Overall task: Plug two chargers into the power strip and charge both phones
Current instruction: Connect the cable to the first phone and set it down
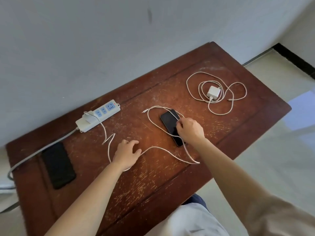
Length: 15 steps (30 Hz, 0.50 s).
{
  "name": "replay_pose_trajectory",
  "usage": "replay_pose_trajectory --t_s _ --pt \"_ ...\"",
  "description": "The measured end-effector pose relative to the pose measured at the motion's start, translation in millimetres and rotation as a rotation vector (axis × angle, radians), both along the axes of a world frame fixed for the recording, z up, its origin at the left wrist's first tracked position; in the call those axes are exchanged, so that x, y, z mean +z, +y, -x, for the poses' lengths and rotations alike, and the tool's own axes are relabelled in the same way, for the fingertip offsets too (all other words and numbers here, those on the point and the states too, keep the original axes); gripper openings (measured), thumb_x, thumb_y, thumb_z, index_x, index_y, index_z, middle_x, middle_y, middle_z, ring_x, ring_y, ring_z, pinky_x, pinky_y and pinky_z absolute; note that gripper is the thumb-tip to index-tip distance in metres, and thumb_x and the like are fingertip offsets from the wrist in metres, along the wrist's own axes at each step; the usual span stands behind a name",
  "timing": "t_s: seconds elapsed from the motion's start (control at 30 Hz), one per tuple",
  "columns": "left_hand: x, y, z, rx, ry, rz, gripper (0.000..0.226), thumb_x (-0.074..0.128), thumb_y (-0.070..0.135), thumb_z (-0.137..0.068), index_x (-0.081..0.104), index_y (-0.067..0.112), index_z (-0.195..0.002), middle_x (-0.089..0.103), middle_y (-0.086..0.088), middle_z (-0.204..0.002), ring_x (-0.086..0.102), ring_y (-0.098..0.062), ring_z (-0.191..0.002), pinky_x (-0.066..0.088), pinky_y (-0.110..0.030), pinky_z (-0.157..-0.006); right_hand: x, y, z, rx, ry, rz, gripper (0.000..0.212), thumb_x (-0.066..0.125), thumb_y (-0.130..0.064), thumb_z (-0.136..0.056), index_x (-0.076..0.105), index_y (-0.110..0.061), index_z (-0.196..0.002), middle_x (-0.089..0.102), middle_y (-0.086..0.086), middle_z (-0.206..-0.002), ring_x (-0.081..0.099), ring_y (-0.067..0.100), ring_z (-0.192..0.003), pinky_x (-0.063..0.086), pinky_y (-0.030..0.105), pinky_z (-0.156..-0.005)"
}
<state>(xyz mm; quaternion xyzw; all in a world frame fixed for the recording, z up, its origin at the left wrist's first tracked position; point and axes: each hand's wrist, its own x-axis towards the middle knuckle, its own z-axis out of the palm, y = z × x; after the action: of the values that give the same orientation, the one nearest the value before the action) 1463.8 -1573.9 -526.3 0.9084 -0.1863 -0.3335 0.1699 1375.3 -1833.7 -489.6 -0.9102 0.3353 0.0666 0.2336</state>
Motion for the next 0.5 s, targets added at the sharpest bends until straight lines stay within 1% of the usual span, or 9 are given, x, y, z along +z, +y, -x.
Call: replay_pose_trajectory --t_s 0.03,0.1,0.2,0.27,0.3,0.37,0.43,0.5 --pt "-2.2 3.1 1.6 0.008 0.008 0.011 0.046 0.056 0.045 -0.094 0.051 0.03 -0.137 0.047 -0.007 -0.132 0.046 -0.027 -0.125 0.044 -0.045 -0.104 -0.3 -8.7 -17.6 0.021 -0.016 0.031 0.03 0.045 -0.028 -0.098 0.069 -0.016 -0.11 0.067 0.011 -0.11 0.064 0.035 -0.098 0.047 0.038 -0.075" --pt "-5.7 8.5 4.2 0.045 0.023 0.041 0.045 0.057 0.042 -0.094 0.05 0.034 -0.137 0.046 -0.006 -0.129 0.045 -0.027 -0.124 0.042 -0.045 -0.106 -4.1 -17.2 -53.1 0.11 -0.042 0.056 0.031 0.047 -0.026 -0.099 0.065 -0.014 -0.12 0.062 0.014 -0.117 0.059 0.036 -0.11 0.049 0.042 -0.083" --pt "-10.6 13.1 3.8 0.091 0.041 0.083 0.043 0.057 0.035 -0.095 0.05 0.036 -0.137 0.044 -0.003 -0.118 0.045 -0.028 -0.121 0.04 -0.045 -0.108 -13.1 -15.3 -102.6 0.267 -0.063 0.027 0.035 0.045 -0.029 -0.104 0.062 -0.018 -0.132 0.056 0.014 -0.126 0.052 0.035 -0.119 0.048 0.046 -0.091" --pt "-12.9 11.8 1.3 0.114 0.048 0.076 0.048 0.057 0.035 -0.096 0.045 0.036 -0.143 0.043 -0.002 -0.114 0.046 -0.028 -0.118 0.039 -0.044 -0.108 -18.9 -8.5 -127.4 0.387 -0.038 0.011 0.037 0.045 -0.035 -0.105 0.061 -0.024 -0.136 0.054 0.011 -0.132 0.049 0.033 -0.122 0.045 0.046 -0.097" --pt "-13.8 10.3 0.5 0.125 0.049 0.06 0.055 0.057 0.036 -0.096 0.038 0.035 -0.148 0.044 -0.003 -0.113 0.047 -0.028 -0.116 0.04 -0.044 -0.107 -22.0 -4.5 -136.1 0.467 0.015 0.025 0.037 0.048 -0.038 -0.104 0.06 -0.027 -0.138 0.053 0.01 -0.135 0.048 0.032 -0.125 0.044 0.046 -0.1" --pt "-15.3 7.0 -0.5 0.132 0.045 0.005 0.067 0.055 0.038 -0.096 0.022 0.034 -0.155 0.045 -0.008 -0.117 0.046 -0.028 -0.114 0.041 -0.044 -0.107 -29.7 3.8 -143.4 0.604 0.121 0.092 0.039 0.056 -0.041 -0.099 0.06 -0.029 -0.136 0.05 0.009 -0.137 0.046 0.031 -0.128 0.043 0.047 -0.102" --pt "-17.2 4.7 -0.7 0.111 0.033 -0.044 0.072 0.053 0.041 -0.097 0.015 0.034 -0.157 0.044 -0.011 -0.124 0.044 -0.029 -0.118 0.039 -0.044 -0.108 -36.6 7.7 -142.9 0.593 0.117 0.097 0.033 0.061 -0.041 -0.096 0.066 -0.025 -0.125 0.053 0.01 -0.134 0.048 0.032 -0.126 0.044 0.047 -0.098" --pt "-16.6 3.2 -2.6 0.098 0.039 -0.062 0.072 0.052 0.043 -0.097 0.014 0.034 -0.157 0.044 -0.011 -0.125 0.043 -0.03 -0.119 0.037 -0.043 -0.108 -40.1 8.2 -139.3 0.545 0.088 0.074 0.03 0.06 -0.042 -0.097 0.069 -0.02 -0.115 0.06 0.01 -0.127 0.051 0.032 -0.122 0.045 0.046 -0.096"
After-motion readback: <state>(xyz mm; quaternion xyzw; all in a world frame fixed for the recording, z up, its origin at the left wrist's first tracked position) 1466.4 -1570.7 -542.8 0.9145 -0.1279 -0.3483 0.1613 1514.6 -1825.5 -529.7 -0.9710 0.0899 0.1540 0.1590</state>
